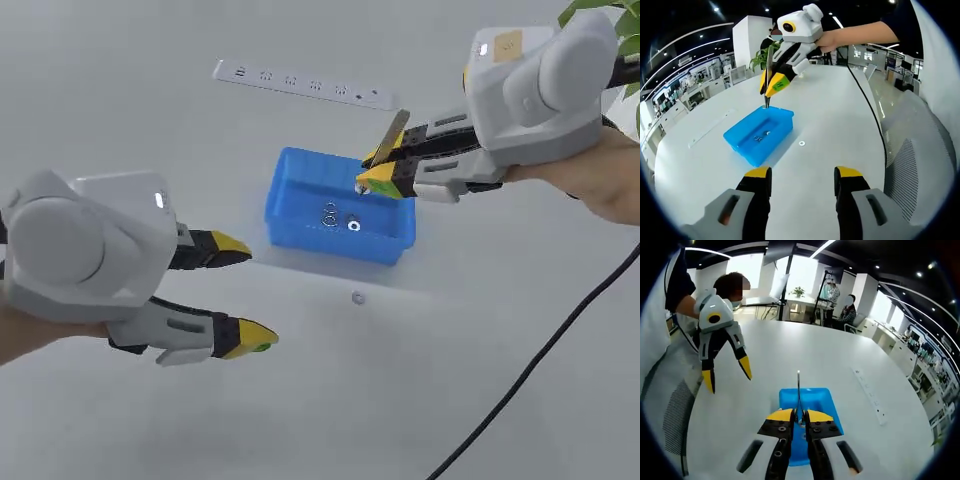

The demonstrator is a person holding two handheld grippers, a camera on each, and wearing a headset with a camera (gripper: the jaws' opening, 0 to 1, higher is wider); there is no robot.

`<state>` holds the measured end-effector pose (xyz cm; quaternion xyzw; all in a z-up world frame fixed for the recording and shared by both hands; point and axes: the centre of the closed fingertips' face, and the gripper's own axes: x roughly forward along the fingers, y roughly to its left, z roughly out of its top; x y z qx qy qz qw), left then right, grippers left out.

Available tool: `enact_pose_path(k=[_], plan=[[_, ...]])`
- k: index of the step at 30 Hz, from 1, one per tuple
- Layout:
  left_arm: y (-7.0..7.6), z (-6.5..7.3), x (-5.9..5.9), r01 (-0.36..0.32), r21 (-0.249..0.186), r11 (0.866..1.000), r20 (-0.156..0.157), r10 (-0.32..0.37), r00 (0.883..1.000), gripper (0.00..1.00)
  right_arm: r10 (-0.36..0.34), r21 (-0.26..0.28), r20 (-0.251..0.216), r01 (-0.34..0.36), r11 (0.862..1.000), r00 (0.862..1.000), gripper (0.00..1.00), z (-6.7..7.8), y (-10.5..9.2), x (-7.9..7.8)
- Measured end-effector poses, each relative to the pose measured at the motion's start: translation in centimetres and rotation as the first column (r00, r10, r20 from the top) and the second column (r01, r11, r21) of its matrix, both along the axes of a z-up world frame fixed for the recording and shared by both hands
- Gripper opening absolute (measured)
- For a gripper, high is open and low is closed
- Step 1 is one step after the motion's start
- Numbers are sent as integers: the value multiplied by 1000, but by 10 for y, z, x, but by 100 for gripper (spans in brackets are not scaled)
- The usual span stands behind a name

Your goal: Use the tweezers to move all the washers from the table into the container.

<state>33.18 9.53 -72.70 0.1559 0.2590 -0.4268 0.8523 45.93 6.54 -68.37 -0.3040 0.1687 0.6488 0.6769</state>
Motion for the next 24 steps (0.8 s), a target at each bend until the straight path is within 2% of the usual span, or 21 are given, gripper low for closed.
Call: enact_pose_path(k=[3,4,9,12,15,21,24], plan=[[3,1,0,-36,-20,999,-8,35,999,63,1,-17,-4,-1,1000,1000,10,-10,3,6],[4,1,0,-41,-19,999,-8,41,999,64,-1,-27,-9,1,1000,1000,10,-18,3,15],[8,-1,-2,-65,-8,998,-14,65,998,70,3,-48,-21,-4,999,1000,10,-35,8,21],[8,2,-1,-94,-6,996,13,94,995,72,8,-69,-25,-10,998,1000,10,-49,10,22],[5,2,-1,-106,-18,994,10,106,994,76,6,-97,-27,-9,995,1000,10,-61,9,25],[9,-3,0,-126,-19,992,-10,126,992,82,-2,-110,-25,-1,994,1000,10,-70,9,27],[11,-2,2,-135,-22,991,-10,135,991,85,-3,-114,-26,0,994,1000,10,-72,9,28]])
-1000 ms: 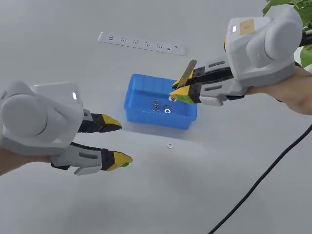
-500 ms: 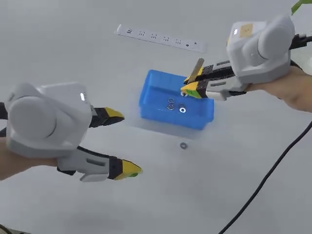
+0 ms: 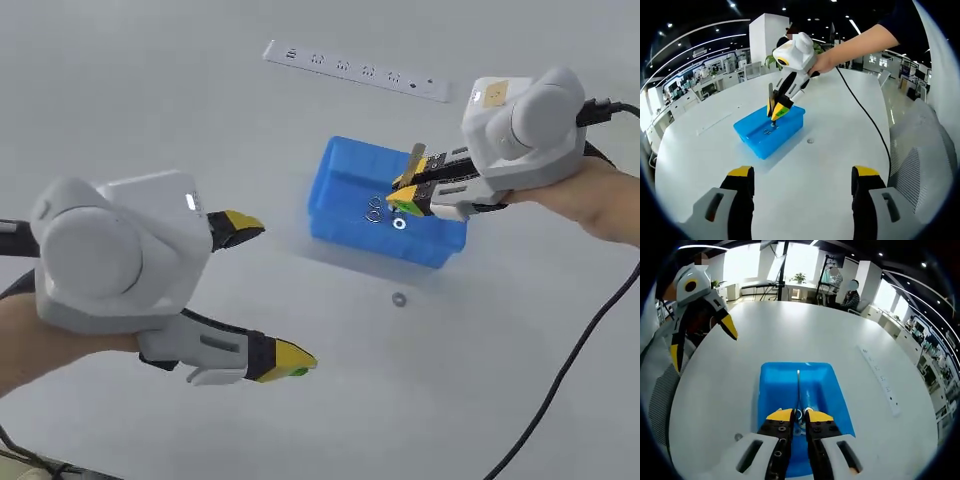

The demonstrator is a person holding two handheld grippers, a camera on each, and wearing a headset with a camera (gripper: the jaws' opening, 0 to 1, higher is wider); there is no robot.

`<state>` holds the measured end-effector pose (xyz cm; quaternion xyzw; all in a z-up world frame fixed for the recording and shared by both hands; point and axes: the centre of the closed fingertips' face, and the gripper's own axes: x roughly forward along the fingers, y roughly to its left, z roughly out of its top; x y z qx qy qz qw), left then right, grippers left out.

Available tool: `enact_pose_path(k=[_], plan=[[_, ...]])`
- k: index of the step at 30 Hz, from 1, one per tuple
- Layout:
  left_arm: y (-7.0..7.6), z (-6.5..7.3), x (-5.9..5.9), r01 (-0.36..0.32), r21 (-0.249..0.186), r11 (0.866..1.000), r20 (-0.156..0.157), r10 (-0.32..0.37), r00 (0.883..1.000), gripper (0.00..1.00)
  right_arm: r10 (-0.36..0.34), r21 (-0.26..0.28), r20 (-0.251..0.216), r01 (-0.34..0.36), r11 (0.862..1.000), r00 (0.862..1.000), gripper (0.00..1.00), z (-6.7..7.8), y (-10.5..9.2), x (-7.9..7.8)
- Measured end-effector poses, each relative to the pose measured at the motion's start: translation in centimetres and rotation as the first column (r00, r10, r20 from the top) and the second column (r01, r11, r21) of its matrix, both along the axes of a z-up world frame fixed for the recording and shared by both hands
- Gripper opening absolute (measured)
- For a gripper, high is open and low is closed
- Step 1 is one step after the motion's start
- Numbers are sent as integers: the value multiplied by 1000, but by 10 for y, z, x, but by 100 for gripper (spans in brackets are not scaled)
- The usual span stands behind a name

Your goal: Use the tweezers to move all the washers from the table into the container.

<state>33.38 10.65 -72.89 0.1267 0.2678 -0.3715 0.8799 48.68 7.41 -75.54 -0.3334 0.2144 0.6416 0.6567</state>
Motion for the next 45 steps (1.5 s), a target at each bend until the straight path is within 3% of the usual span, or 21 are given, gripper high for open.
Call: enact_pose_path(k=[14,21,28,32,35,36,37,39,45], plan=[[1,-1,1,-14,7,1000,-3,14,1000,89,0,-34,-10,-1,999,1000,10,-18,-7,7],[4,1,3,-24,6,1000,-3,24,1000,91,-8,-25,-8,8,1000,1000,11,-14,-7,5],[2,8,12,-32,-6,999,17,32,999,92,-9,-23,0,9,1000,1000,11,-7,-8,3],[-3,19,28,-12,-28,1000,41,13,999,90,-11,-6,10,11,1000,1000,11,4,-6,1],[-4,33,52,-10,-37,999,105,14,994,86,-2,0,23,2,1000,1000,11,12,-4,-3],[-5,34,55,-7,-33,999,86,10,996,85,-1,2,24,1,1000,1000,11,13,-3,-4],[-6,38,63,2,-26,1000,86,0,996,83,3,5,28,-3,1000,1000,11,16,-1,-7],[-9,47,74,27,-12,1000,127,-25,992,79,11,9,29,-12,1000,1000,11,17,1,-11],[-24,68,103,77,-33,997,174,-70,982,62,44,14,35,-44,999,998,11,21,6,-22]])
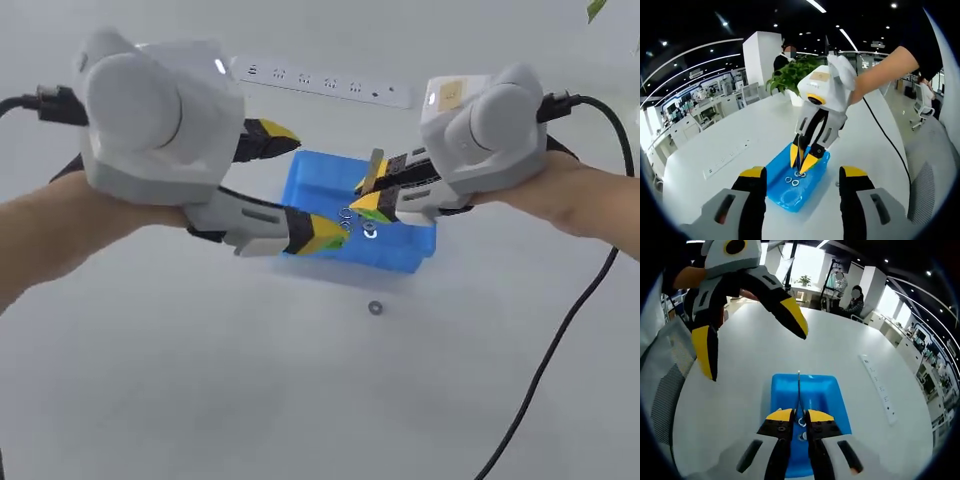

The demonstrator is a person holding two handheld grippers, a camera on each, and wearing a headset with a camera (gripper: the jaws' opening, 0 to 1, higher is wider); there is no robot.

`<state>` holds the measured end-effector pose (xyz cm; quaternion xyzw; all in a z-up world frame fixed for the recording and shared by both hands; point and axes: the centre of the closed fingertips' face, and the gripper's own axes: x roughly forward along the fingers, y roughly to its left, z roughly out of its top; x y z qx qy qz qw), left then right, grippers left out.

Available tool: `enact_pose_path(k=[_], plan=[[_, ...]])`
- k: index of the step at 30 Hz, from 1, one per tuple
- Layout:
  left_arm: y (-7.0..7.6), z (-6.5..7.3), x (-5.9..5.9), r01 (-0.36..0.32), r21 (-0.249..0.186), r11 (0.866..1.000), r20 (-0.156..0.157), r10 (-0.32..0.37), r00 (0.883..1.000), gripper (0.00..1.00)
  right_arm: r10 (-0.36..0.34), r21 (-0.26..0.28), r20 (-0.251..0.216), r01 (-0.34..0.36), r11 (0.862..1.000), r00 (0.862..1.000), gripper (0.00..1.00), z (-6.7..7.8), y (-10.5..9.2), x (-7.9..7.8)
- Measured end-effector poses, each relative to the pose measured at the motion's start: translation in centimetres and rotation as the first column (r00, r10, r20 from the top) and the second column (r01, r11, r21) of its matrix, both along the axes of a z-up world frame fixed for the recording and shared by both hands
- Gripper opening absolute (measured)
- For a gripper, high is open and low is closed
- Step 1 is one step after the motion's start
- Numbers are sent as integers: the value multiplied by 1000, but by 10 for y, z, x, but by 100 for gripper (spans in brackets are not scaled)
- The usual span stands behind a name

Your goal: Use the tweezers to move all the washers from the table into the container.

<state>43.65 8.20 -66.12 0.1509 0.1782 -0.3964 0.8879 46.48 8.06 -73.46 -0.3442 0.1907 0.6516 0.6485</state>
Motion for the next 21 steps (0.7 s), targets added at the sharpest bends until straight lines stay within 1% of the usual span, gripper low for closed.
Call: enact_pose_path(k=[2,3,4,5,6,7,9,10,12,14,15,16,17,18,21], plan=[[-4,3,6,9,4,1000,12,-9,1000,59,9,-2,2,-9,1000,1000,11,2,0,-3],[-9,6,11,29,16,999,38,-30,999,55,12,-2,4,-12,1000,1000,11,3,0,-4],[-11,9,15,40,26,999,69,-41,997,45,14,-1,4,-14,1000,1000,11,4,0,-5],[-12,12,18,45,32,998,93,-48,994,36,17,2,3,-17,1000,1000,11,6,0,-6],[-15,14,19,56,34,998,107,-59,992,29,20,2,4,-20,1000,1000,11,7,1,-7],[-17,14,21,56,23,998,97,-58,994,25,28,0,8,-28,1000,1000,11,8,1,-8],[-22,15,23,74,15,997,82,-75,994,29,35,4,6,-35,999,999,11,11,2,-10],[-25,13,23,94,22,995,74,-95,993,28,39,5,7,-39,999,999,11,11,2,-11],[-28,9,22,123,51,991,68,-127,990,28,46,6,10,-46,999,999,11,12,3,-12],[-29,3,22,146,80,986,60,-151,987,26,54,6,12,-54,999,998,11,13,4,-13],[-29,1,21,150,89,985,59,-155,986,24,56,6,12,-56,998,998,11,13,4,-14],[-27,-2,22,151,112,982,68,-159,985,21,62,6,13,-62,998,998,11,14,5,-14],[-26,-3,22,158,129,979,70,-168,983,18,65,4,13,-65,998,998,11,14,5,-15],[-26,-4,21,163,133,978,66,-172,983,16,70,2,16,-70,998,997,11,14,6,-15],[-26,-4,19,175,116,978,55,-182,982,12,72,6,16,-72,997,997,11,15,8,-15]])
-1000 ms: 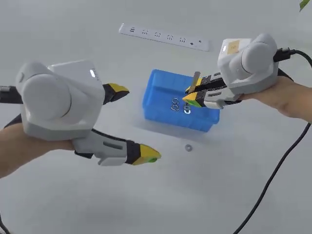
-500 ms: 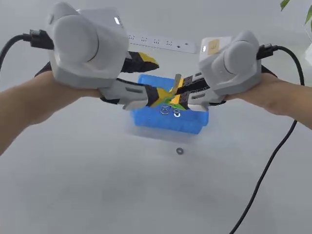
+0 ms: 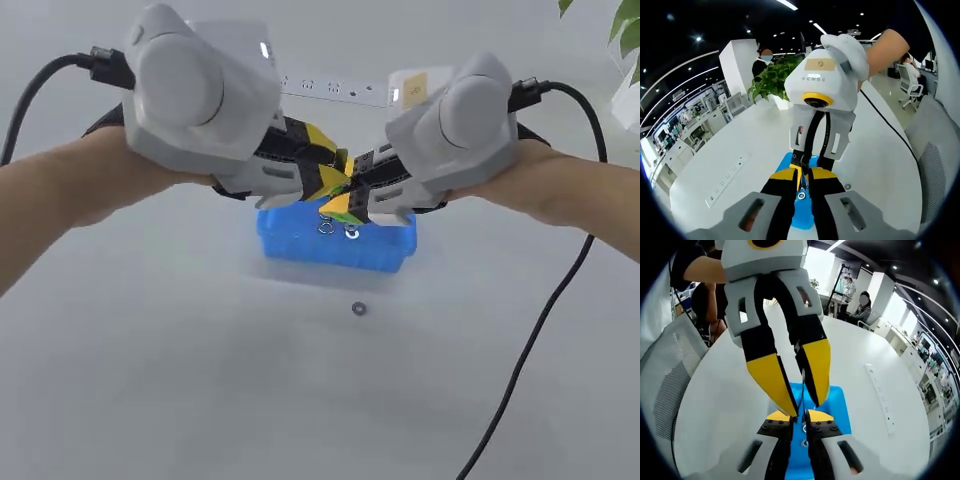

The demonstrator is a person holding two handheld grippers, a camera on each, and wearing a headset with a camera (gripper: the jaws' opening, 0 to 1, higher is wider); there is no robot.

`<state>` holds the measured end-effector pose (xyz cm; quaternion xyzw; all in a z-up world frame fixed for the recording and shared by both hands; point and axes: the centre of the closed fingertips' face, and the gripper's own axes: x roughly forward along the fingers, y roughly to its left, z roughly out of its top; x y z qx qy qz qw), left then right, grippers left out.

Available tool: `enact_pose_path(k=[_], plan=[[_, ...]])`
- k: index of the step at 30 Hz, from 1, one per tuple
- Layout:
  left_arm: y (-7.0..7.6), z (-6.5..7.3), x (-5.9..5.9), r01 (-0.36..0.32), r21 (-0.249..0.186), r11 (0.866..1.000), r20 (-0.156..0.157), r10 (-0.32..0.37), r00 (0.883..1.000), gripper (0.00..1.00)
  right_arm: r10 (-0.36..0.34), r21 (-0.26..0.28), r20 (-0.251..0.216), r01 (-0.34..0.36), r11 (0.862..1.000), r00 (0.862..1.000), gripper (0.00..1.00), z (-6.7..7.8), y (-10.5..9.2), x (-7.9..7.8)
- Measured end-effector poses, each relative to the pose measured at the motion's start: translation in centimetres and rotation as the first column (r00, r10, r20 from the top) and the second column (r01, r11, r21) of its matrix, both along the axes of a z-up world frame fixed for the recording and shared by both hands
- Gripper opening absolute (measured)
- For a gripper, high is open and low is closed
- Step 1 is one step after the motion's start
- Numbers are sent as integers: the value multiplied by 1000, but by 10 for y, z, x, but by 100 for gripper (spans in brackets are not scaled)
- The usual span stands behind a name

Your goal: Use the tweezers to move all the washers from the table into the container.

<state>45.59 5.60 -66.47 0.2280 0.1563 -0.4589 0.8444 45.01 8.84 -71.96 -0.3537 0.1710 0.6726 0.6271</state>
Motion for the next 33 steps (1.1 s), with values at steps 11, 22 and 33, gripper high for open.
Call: enact_pose_path(k=[11,22,33], plan=[[-1,1,-5,29,-12,1000,-17,-29,999,7,4,-2,-2,-4,1000,1000,11,-1,1,4],[-1,4,-4,35,-11,999,-17,-35,999,7,-29,17,14,29,999,999,16,2,-4,9],[0,13,0,23,17,1000,25,-24,999,7,-105,28,41,104,994,994,34,5,-19,13]])
